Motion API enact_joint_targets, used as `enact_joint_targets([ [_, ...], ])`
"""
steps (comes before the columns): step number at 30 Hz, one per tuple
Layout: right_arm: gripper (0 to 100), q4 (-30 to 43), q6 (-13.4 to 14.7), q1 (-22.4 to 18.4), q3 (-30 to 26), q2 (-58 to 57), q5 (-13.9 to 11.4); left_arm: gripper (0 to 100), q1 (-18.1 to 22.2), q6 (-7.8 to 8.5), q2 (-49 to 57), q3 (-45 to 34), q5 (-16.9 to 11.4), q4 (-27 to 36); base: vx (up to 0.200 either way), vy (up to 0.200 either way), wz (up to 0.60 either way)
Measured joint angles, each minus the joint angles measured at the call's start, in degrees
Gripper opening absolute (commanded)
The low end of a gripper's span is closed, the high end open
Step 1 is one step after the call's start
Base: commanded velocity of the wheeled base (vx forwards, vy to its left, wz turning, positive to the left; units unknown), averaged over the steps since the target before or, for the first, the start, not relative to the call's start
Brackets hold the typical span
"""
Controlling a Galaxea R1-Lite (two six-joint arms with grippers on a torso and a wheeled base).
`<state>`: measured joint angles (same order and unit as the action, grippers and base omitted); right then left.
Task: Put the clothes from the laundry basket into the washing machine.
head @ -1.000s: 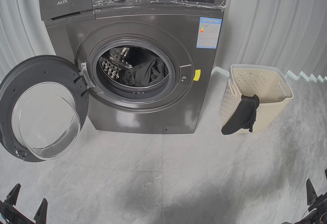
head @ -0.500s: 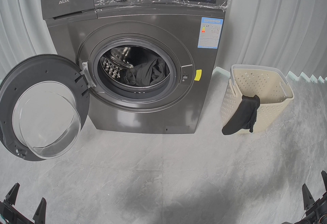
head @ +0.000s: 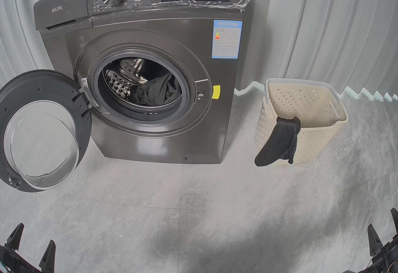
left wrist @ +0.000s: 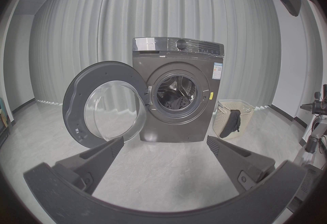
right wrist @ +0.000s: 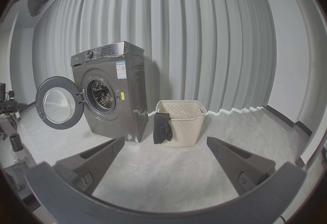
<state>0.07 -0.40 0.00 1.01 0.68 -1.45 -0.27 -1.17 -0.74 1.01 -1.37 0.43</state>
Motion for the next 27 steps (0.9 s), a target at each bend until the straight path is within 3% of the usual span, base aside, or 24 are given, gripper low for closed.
enact_joint_targets([
  [10,100,0.0,0.0,0.0,0.0,0.0,0.0,100,0.0,0.28,0.0,0.0,-0.1,0.0,0.000,-0.200,0.00],
  [16,100,0.0,0.0,0.0,0.0,0.0,0.0,100,0.0,0.22,0.0,0.0,-0.1,0.0,0.000,0.000,0.00],
  [25,100,0.0,0.0,0.0,0.0,0.1,0.0,100,0.0,-0.39,0.0,0.0,0.0,0.0,0.200,0.000,0.00],
  [27,100,0.0,0.0,0.0,0.0,0.1,0.0,100,0.0,-0.41,0.0,0.0,-0.1,0.0,0.000,0.000,0.00],
])
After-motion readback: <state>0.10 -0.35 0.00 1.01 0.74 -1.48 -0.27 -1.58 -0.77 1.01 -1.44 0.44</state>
